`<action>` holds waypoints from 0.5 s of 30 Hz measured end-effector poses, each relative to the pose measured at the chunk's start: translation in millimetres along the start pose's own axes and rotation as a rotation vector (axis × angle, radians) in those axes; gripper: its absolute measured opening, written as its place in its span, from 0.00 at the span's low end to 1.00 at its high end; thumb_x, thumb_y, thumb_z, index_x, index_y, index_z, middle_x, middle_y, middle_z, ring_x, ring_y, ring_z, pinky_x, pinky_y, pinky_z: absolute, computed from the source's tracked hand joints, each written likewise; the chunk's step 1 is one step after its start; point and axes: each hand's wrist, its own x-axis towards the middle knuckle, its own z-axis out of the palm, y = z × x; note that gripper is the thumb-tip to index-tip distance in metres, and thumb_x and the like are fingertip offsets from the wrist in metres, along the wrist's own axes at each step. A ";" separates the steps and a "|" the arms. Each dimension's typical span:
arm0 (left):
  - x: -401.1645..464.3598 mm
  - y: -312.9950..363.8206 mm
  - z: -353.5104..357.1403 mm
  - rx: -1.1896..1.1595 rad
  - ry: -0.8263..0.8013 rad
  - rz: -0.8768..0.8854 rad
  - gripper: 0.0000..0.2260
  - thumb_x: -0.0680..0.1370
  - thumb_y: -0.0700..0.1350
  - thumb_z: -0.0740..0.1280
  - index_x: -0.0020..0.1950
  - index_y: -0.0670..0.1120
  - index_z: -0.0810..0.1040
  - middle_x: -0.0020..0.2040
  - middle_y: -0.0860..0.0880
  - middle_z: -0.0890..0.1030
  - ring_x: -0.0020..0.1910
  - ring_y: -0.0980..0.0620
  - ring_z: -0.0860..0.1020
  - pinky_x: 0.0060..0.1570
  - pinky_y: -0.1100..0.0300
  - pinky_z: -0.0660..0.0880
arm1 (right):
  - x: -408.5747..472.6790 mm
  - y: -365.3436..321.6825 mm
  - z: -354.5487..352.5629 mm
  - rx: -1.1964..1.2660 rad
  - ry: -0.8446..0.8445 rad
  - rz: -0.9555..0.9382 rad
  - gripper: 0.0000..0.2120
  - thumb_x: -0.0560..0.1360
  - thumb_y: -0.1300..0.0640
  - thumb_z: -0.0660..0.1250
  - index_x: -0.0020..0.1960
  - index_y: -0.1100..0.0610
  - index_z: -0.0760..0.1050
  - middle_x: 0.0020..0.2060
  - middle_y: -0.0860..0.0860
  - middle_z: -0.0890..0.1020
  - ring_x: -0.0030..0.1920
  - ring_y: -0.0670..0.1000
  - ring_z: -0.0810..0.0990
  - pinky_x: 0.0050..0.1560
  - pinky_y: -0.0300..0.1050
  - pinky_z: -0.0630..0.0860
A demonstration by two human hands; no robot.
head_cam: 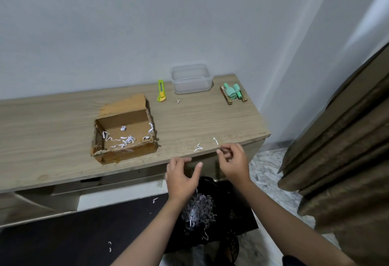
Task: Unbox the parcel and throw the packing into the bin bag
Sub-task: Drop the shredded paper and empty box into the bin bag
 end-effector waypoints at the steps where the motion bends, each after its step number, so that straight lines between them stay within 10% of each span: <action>1: 3.3 6.5 -2.3 0.056 0.046 0.021 0.22 0.67 0.66 0.65 0.52 0.51 0.77 0.51 0.54 0.72 0.53 0.55 0.70 0.54 0.56 0.65 | 7.8 -2.9 1.2 -0.019 -0.004 -0.014 0.07 0.71 0.59 0.70 0.48 0.58 0.78 0.44 0.47 0.75 0.42 0.49 0.79 0.46 0.42 0.77; 7: 47.6 7.5 -13.8 0.376 -0.251 0.060 0.43 0.67 0.71 0.64 0.75 0.50 0.57 0.78 0.45 0.48 0.76 0.46 0.45 0.71 0.38 0.43 | 39.6 -8.3 17.8 -0.326 -0.187 0.072 0.20 0.69 0.48 0.70 0.58 0.53 0.77 0.54 0.53 0.76 0.59 0.57 0.72 0.63 0.50 0.69; 15: 60.6 -4.3 -13.8 0.669 -0.504 0.053 0.58 0.62 0.72 0.68 0.76 0.47 0.36 0.75 0.43 0.31 0.74 0.43 0.31 0.70 0.45 0.32 | 42.1 -27.2 37.1 -0.420 -0.374 -0.045 0.18 0.68 0.44 0.71 0.55 0.48 0.79 0.52 0.47 0.75 0.57 0.50 0.71 0.60 0.50 0.66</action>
